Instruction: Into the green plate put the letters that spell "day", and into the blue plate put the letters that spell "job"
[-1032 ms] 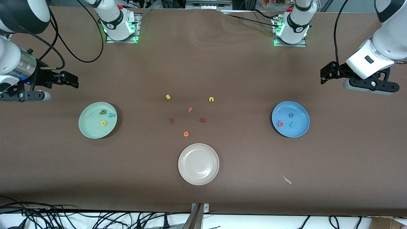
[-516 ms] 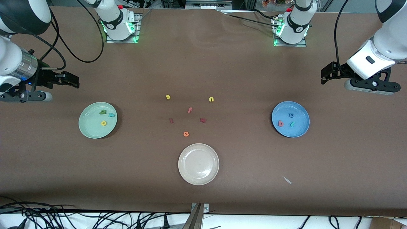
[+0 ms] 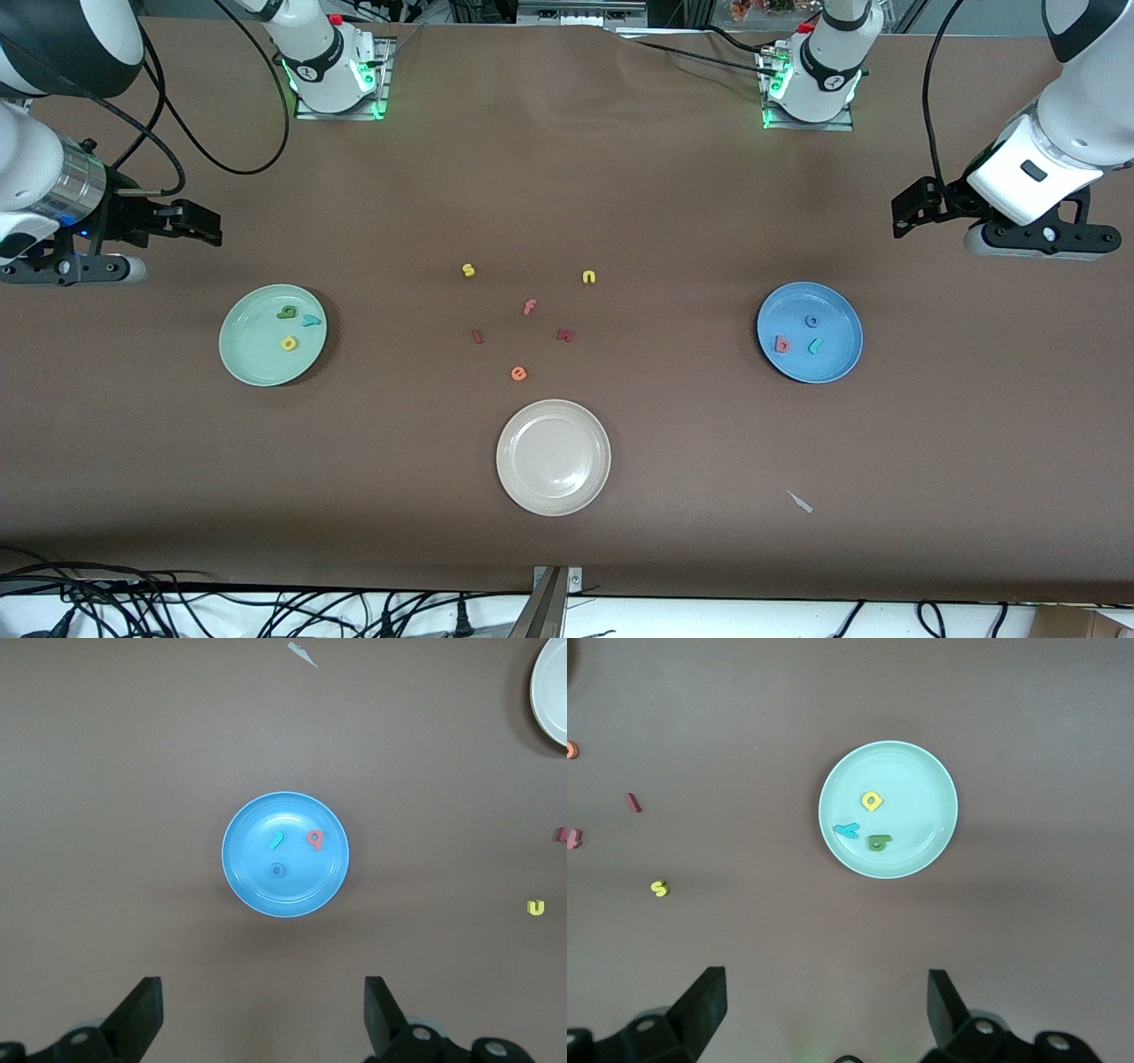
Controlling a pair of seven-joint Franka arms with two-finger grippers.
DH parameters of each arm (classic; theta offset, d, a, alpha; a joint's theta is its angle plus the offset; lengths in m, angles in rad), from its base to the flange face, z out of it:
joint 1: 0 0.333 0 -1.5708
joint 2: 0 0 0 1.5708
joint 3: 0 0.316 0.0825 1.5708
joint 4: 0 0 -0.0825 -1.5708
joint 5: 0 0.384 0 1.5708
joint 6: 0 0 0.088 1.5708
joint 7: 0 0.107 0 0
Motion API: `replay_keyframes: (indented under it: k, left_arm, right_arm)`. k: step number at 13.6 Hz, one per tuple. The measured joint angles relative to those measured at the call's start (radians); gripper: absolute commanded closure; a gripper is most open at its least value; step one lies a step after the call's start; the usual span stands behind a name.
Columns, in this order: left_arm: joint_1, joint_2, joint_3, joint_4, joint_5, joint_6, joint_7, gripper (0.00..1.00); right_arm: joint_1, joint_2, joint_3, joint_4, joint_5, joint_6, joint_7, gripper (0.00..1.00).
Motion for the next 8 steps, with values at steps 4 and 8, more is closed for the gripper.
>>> replay_keyframes:
  k: [4, 8]
  left_arm:
    - [0.000, 0.000, 0.000, 0.000, 0.000, 0.000, 0.000, 0.00]
    - [0.000, 0.000, 0.000, 0.000, 0.000, 0.000, 0.000, 0.00]
  right_arm:
    - [0.000, 0.000, 0.000, 0.000, 0.000, 0.000, -0.001, 0.00]
    - [0.000, 0.001, 0.000, -0.001, 0.000, -0.001, -0.001, 0.00]
